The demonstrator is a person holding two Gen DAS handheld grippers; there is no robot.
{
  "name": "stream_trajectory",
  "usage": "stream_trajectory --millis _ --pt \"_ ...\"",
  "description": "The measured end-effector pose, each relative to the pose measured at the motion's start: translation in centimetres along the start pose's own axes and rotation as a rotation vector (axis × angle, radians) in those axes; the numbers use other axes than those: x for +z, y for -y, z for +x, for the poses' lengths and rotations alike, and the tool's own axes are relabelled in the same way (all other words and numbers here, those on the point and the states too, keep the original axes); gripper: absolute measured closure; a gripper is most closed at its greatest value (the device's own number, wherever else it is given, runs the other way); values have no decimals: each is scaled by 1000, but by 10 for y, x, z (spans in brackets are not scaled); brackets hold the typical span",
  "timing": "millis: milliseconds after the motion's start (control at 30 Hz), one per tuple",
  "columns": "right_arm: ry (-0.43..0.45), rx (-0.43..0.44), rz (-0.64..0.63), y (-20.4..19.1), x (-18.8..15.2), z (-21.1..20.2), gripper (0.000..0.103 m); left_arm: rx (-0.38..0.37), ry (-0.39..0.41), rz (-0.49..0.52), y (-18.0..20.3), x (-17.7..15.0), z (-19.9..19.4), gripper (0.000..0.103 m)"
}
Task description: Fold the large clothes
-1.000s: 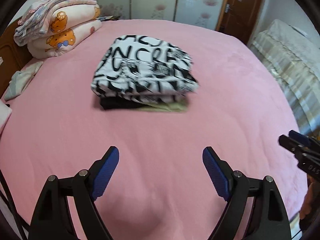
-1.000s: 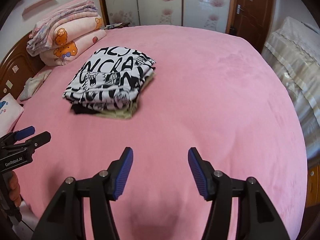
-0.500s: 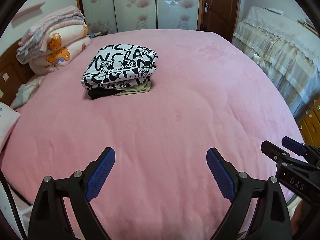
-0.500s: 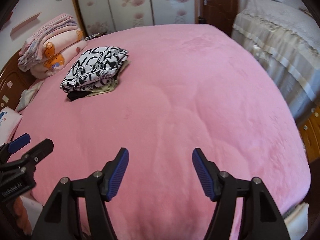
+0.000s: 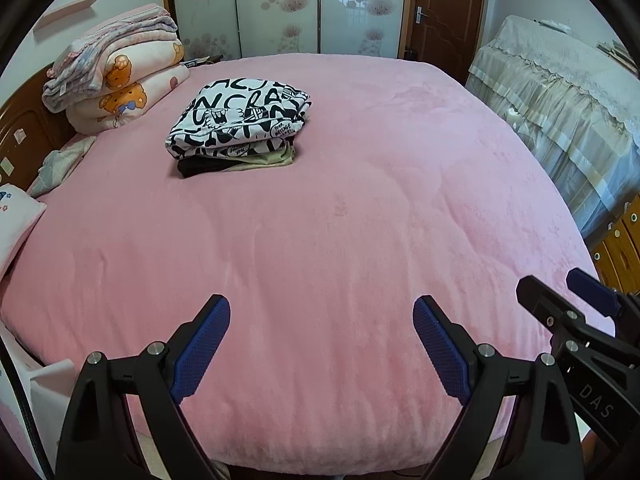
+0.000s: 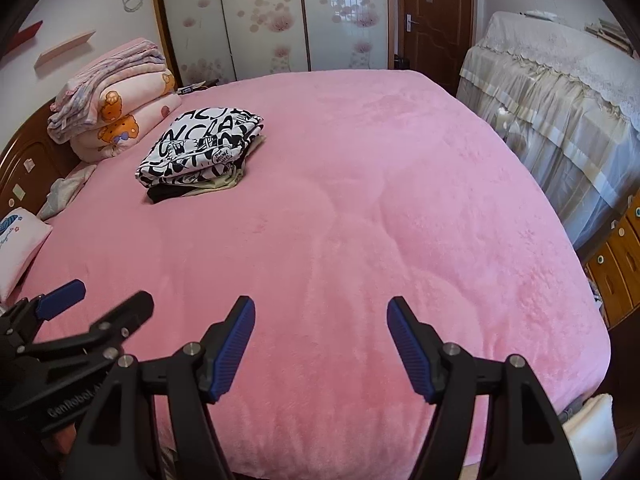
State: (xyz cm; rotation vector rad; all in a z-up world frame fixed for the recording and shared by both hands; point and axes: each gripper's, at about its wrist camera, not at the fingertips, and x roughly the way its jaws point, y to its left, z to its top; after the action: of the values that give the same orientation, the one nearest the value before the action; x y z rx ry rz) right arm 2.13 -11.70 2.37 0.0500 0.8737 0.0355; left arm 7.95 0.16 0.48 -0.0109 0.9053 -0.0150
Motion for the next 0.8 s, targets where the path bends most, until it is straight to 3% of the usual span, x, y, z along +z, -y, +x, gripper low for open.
stream_trajectory --millis 333,800 --pt "24 -4 -13 -5 -3 -9 34 6 -13 -11 -3 -4 -4 11" --pt "54 -28 -21 -6 -1 -17 34 -3 27 -21 -1 -2 -19 11"
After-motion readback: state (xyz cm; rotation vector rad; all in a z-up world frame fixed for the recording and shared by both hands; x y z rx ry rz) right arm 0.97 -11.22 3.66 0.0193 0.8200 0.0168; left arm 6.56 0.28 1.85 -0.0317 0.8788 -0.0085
